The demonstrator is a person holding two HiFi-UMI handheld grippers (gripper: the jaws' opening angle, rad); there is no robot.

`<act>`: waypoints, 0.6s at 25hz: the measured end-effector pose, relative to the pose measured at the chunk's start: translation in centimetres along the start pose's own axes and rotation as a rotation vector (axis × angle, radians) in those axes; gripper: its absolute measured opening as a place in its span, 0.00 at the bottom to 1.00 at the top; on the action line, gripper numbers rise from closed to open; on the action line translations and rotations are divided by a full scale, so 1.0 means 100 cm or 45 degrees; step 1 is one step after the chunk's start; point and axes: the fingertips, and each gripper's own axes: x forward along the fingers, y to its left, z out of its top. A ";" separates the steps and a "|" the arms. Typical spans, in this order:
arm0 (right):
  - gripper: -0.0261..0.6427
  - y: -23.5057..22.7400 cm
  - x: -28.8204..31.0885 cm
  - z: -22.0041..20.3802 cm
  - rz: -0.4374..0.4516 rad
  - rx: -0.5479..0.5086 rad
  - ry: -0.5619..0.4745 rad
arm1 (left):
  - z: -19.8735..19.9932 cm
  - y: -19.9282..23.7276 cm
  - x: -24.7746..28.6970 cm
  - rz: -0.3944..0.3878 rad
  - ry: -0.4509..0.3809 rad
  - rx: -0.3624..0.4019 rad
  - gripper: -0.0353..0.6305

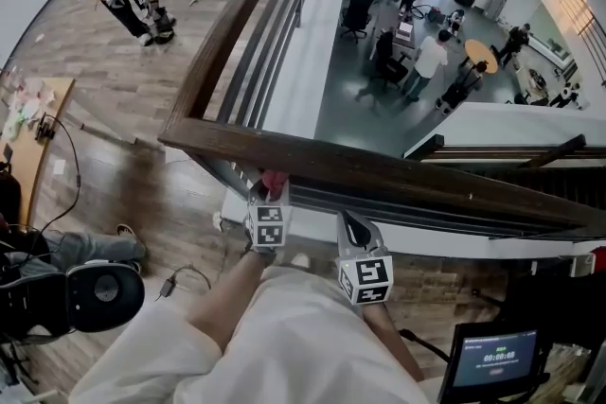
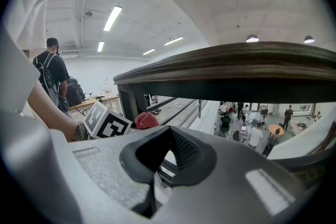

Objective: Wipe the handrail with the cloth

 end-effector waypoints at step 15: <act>0.04 -0.029 0.010 0.007 0.028 0.008 0.009 | 0.014 -0.012 0.017 0.034 0.034 -0.025 0.21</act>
